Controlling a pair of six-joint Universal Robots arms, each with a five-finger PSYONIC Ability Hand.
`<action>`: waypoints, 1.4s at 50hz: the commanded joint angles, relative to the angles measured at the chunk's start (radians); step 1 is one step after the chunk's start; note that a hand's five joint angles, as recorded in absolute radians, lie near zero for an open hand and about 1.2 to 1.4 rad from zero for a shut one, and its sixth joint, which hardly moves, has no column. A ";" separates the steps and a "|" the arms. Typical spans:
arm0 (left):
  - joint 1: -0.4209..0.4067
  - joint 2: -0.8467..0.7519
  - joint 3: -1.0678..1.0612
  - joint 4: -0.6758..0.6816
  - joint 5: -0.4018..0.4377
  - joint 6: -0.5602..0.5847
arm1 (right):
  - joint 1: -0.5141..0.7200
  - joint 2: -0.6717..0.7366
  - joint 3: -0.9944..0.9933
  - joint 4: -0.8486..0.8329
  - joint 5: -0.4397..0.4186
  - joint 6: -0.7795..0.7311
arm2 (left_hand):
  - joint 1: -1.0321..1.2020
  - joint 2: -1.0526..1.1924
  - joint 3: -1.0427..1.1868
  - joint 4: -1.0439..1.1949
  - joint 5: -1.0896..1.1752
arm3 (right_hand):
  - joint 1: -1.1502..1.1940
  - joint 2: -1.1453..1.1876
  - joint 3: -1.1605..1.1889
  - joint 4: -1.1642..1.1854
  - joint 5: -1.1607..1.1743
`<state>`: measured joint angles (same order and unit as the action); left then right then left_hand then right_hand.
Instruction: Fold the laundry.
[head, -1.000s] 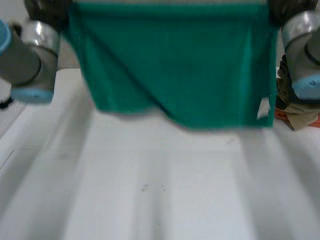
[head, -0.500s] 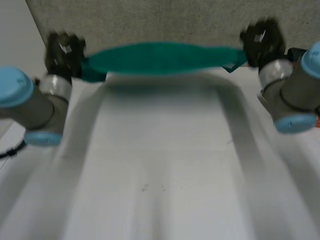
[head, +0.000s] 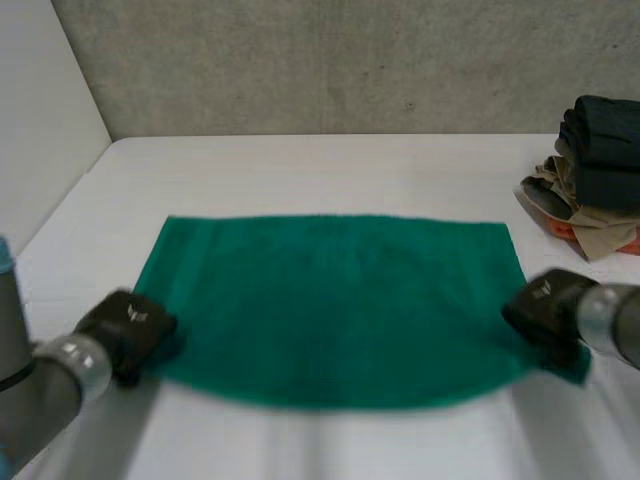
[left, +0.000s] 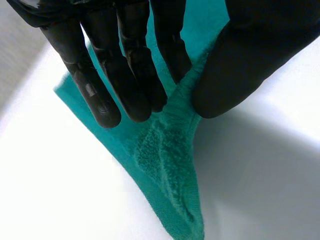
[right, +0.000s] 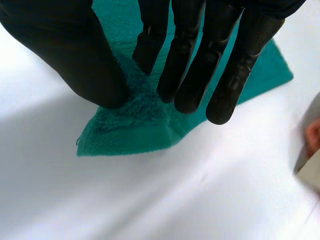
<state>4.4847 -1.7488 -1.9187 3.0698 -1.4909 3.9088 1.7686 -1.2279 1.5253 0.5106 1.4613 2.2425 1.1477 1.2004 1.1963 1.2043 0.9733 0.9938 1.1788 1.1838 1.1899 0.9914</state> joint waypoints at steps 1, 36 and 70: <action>-0.024 0.178 -0.088 -0.246 -0.025 0.001 | -0.075 -0.232 0.255 -0.003 0.005 -0.201 | 0.249 0.196 0.200 0.192 0.248 | 0.403 0.217 0.212 0.206 0.230; -0.145 -0.644 0.764 0.381 -0.134 0.001 | 0.095 0.539 -0.534 -0.589 0.241 -0.018 | -0.770 -0.822 -0.818 -0.826 -0.770 | -0.819 -1.004 -1.009 -1.015 -0.991; -0.205 -0.190 0.181 0.552 -0.106 -0.141 | -0.080 0.152 0.184 -0.803 -0.098 0.206 | -0.973 -1.026 -1.022 -1.030 -0.973 | -0.703 -0.888 -0.893 -0.899 -0.875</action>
<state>4.2859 -1.9300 -1.7260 3.6146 -1.6017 3.7895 1.7031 -1.1777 1.6994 -0.1904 1.3576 2.5135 0.1989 0.2064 0.2145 0.2034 0.0496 0.2033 0.2252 0.2184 0.2391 0.0688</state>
